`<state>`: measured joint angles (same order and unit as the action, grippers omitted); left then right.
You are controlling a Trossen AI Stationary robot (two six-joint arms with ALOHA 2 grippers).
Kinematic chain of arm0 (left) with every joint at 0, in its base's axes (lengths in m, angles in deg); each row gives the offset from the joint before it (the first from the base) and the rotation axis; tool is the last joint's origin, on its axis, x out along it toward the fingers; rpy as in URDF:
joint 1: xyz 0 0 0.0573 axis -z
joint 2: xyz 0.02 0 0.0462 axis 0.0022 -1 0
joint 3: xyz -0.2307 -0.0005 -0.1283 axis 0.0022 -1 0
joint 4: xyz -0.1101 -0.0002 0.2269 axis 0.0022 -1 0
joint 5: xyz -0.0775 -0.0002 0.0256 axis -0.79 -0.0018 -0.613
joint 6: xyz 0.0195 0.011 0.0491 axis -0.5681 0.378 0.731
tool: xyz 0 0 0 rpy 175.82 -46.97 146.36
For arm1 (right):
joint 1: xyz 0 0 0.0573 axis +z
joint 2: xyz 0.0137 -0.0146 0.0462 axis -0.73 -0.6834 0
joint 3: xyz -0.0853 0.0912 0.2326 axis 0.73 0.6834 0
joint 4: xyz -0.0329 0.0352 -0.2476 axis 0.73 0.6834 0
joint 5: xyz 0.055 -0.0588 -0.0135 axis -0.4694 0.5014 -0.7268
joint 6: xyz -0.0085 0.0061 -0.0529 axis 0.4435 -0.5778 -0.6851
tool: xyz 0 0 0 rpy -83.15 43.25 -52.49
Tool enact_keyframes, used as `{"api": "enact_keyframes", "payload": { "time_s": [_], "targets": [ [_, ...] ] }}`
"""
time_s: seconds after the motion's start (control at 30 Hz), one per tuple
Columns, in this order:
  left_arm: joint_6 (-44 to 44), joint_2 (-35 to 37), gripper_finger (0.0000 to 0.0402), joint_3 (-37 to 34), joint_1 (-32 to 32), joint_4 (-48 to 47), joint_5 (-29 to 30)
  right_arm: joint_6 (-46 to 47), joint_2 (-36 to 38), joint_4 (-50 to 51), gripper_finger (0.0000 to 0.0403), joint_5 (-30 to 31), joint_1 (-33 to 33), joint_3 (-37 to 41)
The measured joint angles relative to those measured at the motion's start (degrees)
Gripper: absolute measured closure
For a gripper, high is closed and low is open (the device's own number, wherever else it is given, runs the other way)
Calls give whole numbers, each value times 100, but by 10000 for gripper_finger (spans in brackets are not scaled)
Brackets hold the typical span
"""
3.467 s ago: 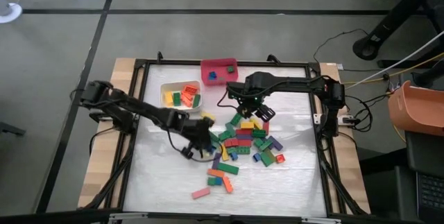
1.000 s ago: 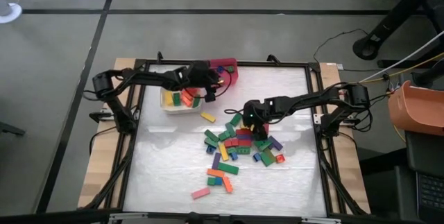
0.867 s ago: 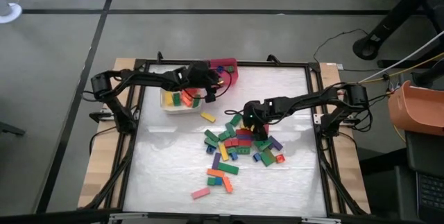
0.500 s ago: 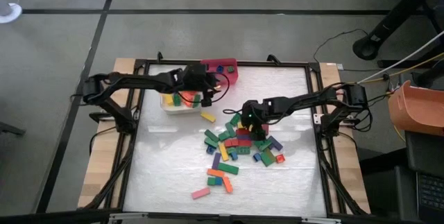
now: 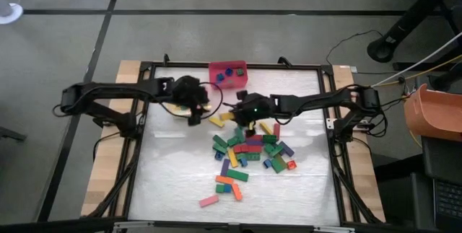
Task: Sort blocks by size
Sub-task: Put the large yellow wooden block into the white bin
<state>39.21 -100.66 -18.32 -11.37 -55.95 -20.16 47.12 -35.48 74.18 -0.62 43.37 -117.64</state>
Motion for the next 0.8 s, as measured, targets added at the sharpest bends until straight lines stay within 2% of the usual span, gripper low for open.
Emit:
{"api": "enact_keyframes", "payload": {
  "time_s": [0.17,0.33,0.57,0.8],
  "targets": [
    [-759,205,208,2,517,-745,-186,-387,-500,-1404,266,-108,-207,6],
    [-1490,222,208,2,1156,-1069,-344,-426,-1119,-2895,266,-251,-520,-24],
    [-2058,212,208,2,1917,-1065,-344,-413,-1962,-3215,265,-511,-831,-845],
    [-2343,195,208,4,2274,-1054,-121,-416,-2592,-3103,261,-565,-845,-1604]
  ]
}}
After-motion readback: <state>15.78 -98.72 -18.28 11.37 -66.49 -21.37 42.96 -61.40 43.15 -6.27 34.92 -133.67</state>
